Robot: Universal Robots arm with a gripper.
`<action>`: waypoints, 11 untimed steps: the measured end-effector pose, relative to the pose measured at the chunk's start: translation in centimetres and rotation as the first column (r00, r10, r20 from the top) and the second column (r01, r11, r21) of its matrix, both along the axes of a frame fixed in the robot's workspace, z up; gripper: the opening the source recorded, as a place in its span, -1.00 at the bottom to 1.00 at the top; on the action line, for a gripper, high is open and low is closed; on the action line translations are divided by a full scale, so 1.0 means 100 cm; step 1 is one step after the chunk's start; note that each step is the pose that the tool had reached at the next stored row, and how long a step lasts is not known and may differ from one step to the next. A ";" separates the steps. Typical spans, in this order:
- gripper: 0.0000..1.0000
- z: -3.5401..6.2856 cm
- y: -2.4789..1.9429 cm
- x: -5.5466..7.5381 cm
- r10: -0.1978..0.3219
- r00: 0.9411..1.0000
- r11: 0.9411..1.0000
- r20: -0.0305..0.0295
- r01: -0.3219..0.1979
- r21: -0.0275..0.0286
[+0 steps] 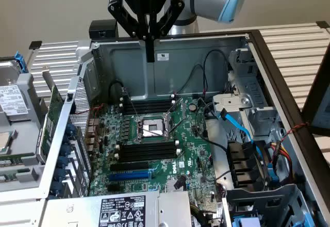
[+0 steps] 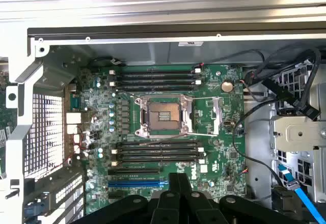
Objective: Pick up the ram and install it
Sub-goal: 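Reach for the ram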
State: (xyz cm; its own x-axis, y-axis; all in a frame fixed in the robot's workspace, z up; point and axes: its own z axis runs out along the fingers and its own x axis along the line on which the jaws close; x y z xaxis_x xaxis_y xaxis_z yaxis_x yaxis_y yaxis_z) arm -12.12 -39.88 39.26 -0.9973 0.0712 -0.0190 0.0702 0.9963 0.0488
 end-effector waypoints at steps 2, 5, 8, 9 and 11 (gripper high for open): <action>-0.79 0.0000 0.0000 0.000 0.000 1.000 1.000 0.000 0.000 0.000; -0.79 0.0000 0.0000 0.000 0.000 1.000 1.000 0.000 0.000 0.000; -0.79 0.0000 0.0000 0.000 0.000 1.000 1.000 0.000 0.000 0.000; -0.79 0.0000 0.0000 0.000 0.000 1.000 1.000 0.000 0.000 0.000; -0.79 0.0000 0.0000 0.000 0.000 1.000 1.000 0.000 0.000 0.000</action>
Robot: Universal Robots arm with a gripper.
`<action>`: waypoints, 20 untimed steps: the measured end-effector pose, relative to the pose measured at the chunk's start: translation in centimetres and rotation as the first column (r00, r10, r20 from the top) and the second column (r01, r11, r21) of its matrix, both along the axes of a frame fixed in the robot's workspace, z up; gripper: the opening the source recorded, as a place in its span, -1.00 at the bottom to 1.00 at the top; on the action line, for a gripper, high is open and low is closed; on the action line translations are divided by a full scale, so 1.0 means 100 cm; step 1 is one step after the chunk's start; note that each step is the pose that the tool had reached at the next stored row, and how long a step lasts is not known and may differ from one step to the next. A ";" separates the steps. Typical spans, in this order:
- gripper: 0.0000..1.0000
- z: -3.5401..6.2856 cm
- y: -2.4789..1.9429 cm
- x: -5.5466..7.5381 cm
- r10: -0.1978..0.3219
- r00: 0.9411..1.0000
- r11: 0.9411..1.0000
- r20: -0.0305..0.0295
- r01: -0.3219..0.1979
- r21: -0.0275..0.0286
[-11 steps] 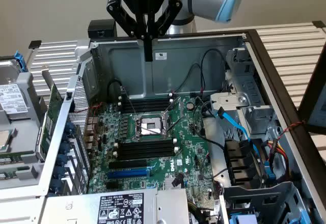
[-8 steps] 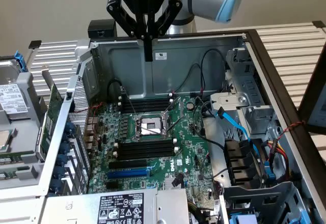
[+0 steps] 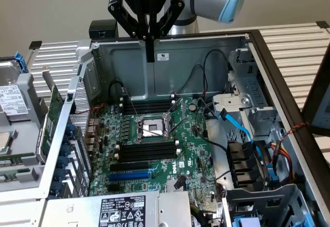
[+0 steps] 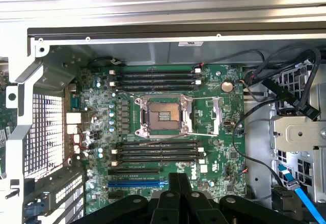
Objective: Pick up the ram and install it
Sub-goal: 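Reach for the ram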
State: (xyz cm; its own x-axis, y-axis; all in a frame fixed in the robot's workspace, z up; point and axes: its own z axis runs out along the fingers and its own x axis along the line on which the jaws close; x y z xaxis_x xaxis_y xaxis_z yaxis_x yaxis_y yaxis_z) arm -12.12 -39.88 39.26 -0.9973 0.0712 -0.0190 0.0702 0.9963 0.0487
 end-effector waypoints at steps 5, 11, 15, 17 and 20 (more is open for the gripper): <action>-0.79 0.0001 -0.0001 -0.004 0.000 1.000 1.000 0.001 0.000 0.000; -0.79 0.0000 -0.0006 -0.019 0.000 1.000 1.000 0.003 0.000 0.005; -0.79 0.0000 -0.0009 -0.034 0.000 1.000 1.000 0.005 0.000 0.007; -0.79 0.0000 -0.0010 -0.042 0.000 1.000 1.000 0.005 0.000 0.007; -0.79 0.0000 -0.0011 -0.055 0.000 1.000 1.000 0.006 0.000 0.008</action>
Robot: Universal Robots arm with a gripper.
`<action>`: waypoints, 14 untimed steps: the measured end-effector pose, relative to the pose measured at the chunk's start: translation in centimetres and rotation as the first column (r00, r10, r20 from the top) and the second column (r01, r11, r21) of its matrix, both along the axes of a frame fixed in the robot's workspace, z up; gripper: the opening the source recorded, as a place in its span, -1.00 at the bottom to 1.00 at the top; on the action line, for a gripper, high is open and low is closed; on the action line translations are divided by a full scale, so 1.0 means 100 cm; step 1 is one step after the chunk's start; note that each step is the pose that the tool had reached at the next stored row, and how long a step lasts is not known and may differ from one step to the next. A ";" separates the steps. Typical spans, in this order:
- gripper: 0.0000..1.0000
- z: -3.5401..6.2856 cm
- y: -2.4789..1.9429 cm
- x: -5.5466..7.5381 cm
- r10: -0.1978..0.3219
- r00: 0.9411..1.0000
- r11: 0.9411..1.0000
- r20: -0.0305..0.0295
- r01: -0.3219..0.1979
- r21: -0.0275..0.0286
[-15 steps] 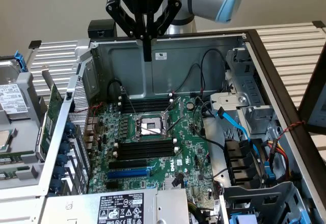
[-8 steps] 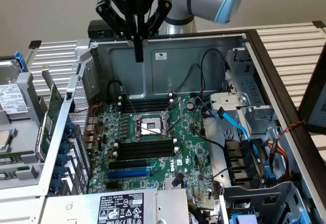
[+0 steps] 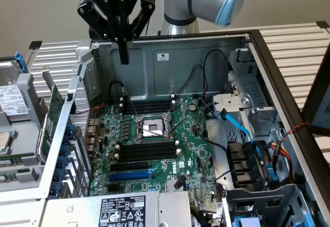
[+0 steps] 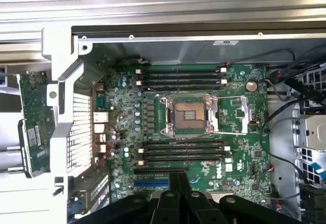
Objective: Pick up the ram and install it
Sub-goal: 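Reach for the ram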
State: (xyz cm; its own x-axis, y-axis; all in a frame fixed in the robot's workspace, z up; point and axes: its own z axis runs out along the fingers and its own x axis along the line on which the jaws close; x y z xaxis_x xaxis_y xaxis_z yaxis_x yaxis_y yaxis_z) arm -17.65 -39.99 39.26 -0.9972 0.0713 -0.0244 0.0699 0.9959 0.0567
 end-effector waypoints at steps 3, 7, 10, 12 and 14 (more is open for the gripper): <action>-0.79 0.0000 0.0000 -0.014 0.000 1.000 1.000 0.000 0.000 0.000; -0.79 -0.0002 0.0000 -0.032 0.000 1.000 1.000 0.001 0.000 0.000; -0.79 -0.0005 0.0000 -0.046 0.000 1.000 1.000 0.001 0.000 0.000; -0.79 -0.0008 0.0000 -0.055 0.000 1.000 1.000 0.001 0.000 0.000; -0.79 -0.0016 0.0000 -0.064 0.000 1.000 1.000 0.001 0.000 0.000</action>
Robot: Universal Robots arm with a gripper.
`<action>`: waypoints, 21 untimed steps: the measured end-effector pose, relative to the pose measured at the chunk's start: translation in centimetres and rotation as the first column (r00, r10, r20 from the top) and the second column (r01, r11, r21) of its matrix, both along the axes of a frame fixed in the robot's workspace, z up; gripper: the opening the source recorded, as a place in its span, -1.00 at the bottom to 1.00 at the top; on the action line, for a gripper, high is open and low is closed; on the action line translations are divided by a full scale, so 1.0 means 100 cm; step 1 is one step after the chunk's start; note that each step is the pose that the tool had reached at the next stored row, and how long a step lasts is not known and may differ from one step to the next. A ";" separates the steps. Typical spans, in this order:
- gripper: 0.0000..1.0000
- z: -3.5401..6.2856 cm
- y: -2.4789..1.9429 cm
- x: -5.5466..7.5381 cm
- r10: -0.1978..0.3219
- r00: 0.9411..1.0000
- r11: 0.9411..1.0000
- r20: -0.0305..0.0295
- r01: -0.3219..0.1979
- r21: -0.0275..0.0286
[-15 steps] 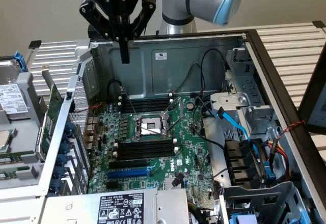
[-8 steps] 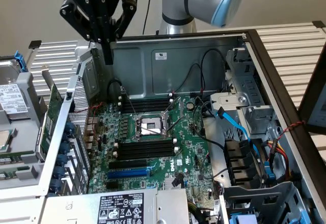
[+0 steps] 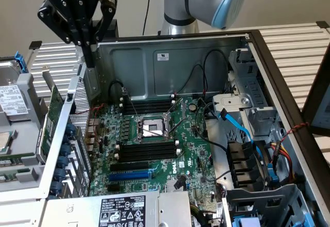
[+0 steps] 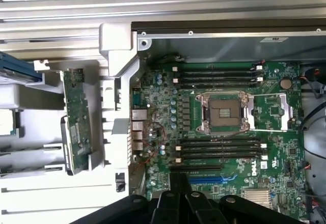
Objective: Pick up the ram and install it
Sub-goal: 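Reach for the ram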
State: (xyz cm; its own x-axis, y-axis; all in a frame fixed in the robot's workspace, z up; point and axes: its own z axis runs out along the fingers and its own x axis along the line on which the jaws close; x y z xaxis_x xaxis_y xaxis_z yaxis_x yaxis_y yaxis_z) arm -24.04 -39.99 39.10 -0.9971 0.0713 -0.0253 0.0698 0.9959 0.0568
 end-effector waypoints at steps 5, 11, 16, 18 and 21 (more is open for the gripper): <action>-0.79 -0.0026 0.0000 -0.023 0.000 1.000 1.000 -0.004 0.000 0.000; -0.79 -0.0074 0.0000 -0.050 0.000 1.000 1.000 -0.011 0.000 0.000; -0.79 -0.0149 0.0000 -0.073 0.000 1.000 1.000 -0.013 0.000 0.000; -0.79 -0.0181 0.0000 -0.082 0.000 1.000 1.000 -0.013 0.000 0.000; -0.79 -0.0221 0.0000 -0.096 0.000 1.000 1.000 -0.013 0.000 0.000</action>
